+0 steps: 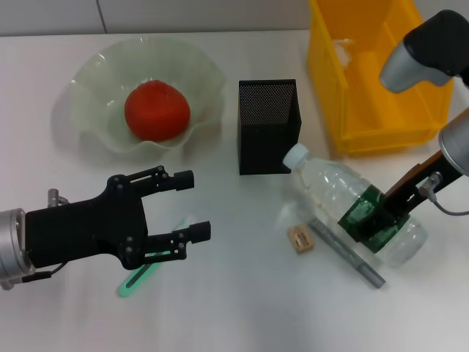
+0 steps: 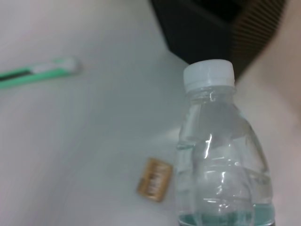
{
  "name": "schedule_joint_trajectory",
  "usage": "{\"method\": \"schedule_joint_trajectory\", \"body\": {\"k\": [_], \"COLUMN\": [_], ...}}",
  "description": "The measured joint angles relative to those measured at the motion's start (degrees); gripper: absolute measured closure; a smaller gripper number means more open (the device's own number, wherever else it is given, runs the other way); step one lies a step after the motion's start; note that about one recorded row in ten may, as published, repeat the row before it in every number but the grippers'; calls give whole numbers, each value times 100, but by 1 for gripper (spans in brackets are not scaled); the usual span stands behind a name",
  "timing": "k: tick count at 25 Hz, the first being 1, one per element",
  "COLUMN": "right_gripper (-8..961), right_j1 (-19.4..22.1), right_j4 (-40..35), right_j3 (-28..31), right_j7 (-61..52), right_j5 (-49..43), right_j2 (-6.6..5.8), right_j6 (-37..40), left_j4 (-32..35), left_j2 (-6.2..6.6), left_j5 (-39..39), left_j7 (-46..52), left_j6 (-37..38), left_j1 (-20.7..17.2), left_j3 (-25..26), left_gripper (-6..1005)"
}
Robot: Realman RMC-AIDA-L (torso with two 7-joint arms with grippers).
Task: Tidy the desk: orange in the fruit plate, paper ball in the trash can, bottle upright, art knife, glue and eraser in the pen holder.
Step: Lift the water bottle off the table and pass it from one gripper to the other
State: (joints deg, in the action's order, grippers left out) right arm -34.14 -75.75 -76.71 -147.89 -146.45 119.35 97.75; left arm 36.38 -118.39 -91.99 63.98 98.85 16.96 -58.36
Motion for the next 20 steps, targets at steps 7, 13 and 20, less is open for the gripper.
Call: {"method": "schedule_joint_trajectory", "body": {"k": [7,13,20], "right_gripper": [250,249,248], "right_j1": [628,1299,1981], "right_j4": [-920,-1686,-1664], "right_j3": [27,73,78], "right_j7": [244,765,2136], "right_j5": [495,1243,2533], "right_j2": [8,13,23], "right_j6": [125,73,-513], "left_j4": [0,0,-9], "left_j2": [0,-7,-14], "left_j5": [27,110,899], "left_j7": [9,49,314], "left_j6": [63,138,461], "left_j1": [23,35,50], "left_j3": [25,26,27], "left_gripper": [227,227,228]}}
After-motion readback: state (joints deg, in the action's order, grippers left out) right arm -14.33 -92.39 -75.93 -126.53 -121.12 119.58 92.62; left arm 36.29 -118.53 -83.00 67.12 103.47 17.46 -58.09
